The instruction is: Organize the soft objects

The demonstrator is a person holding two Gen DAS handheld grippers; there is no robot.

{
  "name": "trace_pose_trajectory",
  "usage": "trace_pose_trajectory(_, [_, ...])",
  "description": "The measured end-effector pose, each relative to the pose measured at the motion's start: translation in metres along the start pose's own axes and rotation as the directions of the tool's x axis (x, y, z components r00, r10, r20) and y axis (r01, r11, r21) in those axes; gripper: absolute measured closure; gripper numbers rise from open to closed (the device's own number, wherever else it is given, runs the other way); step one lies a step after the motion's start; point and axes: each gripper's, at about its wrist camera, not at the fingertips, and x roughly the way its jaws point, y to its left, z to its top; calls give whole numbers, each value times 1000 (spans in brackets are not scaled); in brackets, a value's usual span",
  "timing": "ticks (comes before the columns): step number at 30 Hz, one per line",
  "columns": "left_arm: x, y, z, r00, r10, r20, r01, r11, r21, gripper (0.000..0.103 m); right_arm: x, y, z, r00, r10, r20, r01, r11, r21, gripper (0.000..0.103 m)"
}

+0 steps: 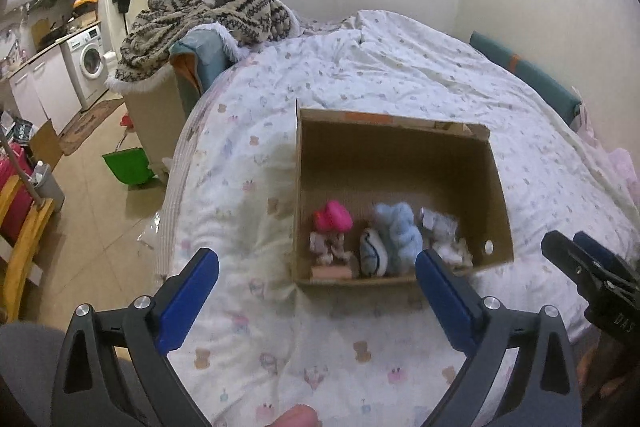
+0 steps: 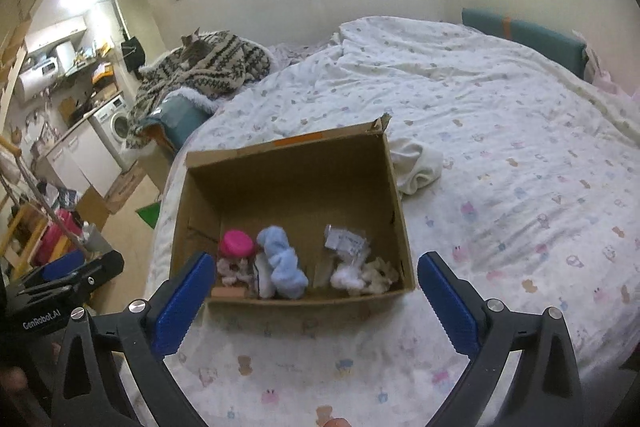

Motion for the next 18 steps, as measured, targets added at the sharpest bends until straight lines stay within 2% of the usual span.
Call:
trace_pose_trajectory(4, [3, -1, -19, 1000, 12, 15, -12, 1000, 4, 4, -2, 4, -13, 1000, -6, -5, 6, 1000, -22, 0])
trace_pose_trajectory(7, [10, 0, -28, 1000, 7, -6, -7, 1000, -7, 4, 1, 4, -23, 1000, -18, -16, 17, 999, -35, 0])
trace_pose_trajectory(12, [14, 1, -28, 1000, 8, 17, -8, 1000, -17, 4, 10, 5, -30, 998, -47, -37, 45, 998, -41, 0])
trace_pose_trajectory(18, [20, 5, -28, 1000, -9, -8, 9, 999, -46, 4, 23, 4, -32, 996, -71, -57, 69, 997, -48, 0])
